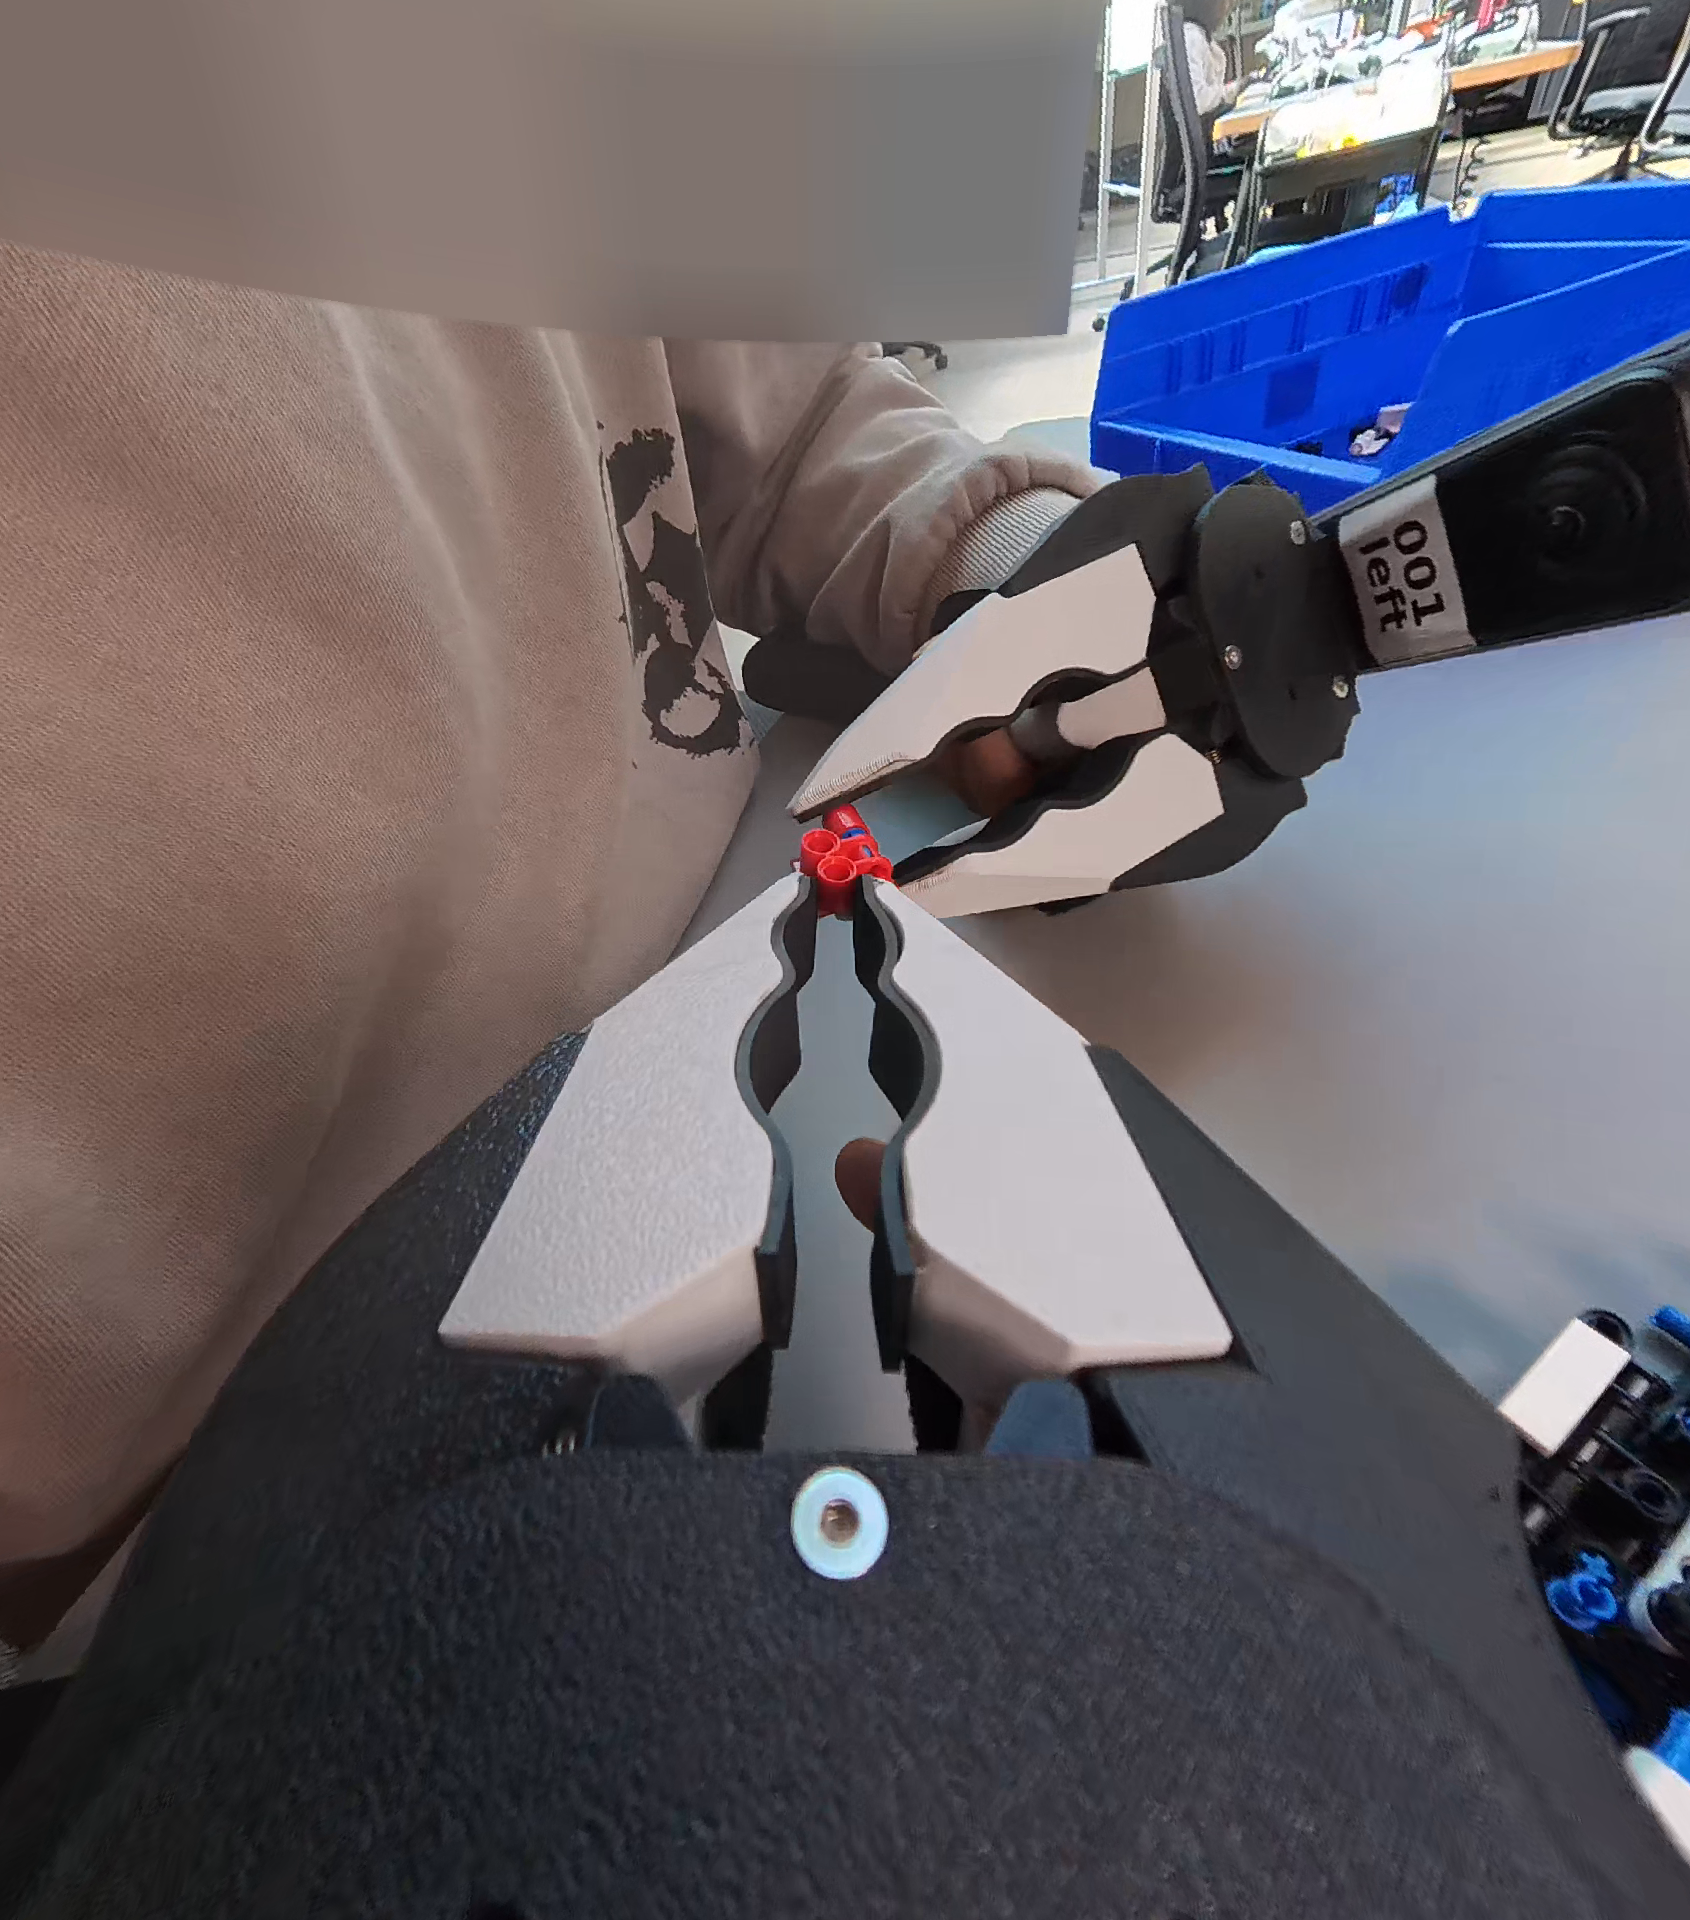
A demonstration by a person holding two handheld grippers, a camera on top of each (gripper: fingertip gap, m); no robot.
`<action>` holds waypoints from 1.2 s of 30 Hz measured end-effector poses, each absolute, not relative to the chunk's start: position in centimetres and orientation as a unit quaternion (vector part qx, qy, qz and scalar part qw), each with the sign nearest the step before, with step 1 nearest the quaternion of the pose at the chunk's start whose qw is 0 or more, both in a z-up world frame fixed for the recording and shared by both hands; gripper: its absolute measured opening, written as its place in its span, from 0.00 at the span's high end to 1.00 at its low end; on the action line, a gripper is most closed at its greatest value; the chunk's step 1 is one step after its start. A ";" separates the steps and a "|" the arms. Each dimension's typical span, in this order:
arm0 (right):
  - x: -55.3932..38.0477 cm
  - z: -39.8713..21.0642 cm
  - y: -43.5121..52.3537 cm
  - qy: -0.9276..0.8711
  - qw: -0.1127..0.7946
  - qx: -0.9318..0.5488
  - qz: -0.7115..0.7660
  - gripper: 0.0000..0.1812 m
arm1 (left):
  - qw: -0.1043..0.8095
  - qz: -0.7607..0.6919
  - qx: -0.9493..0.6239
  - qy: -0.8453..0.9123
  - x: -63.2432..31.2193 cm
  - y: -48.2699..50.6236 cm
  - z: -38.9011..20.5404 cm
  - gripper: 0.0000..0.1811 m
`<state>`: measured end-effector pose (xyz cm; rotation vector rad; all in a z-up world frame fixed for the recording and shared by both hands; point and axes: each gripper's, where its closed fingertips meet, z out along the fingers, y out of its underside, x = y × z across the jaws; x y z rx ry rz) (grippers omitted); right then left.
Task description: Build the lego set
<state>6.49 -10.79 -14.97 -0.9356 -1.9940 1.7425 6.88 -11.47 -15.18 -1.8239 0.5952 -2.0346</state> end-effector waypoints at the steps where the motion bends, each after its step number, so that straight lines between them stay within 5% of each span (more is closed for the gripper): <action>1: 6.5 -15.0 -11.0 -0.703 0.163 -0.326 0.610 0.98 | 0.169 -0.719 -0.641 0.210 7.0 -11.6 -15.2 0.92; 7: 6.5 -15.6 -11.1 -0.710 0.161 -0.333 0.599 0.98 | 0.170 -0.706 -0.652 0.218 7.1 -11.6 -15.8 0.92; 15: 3.6 -13.8 -6.1 -0.636 0.304 -0.390 0.593 0.98 | 0.359 -0.629 -0.662 0.193 4.2 -6.9 -13.9 0.88; 20: 2.8 -13.2 -5.6 -0.619 0.353 -0.398 0.577 0.98 | 0.407 -0.584 -0.677 0.187 3.4 -5.9 -13.7 0.94; 36: 2.9 -15.7 -6.0 -0.601 0.210 -0.480 0.604 0.98 | 0.514 -0.146 -0.715 0.451 2.5 -5.5 -16.9 0.95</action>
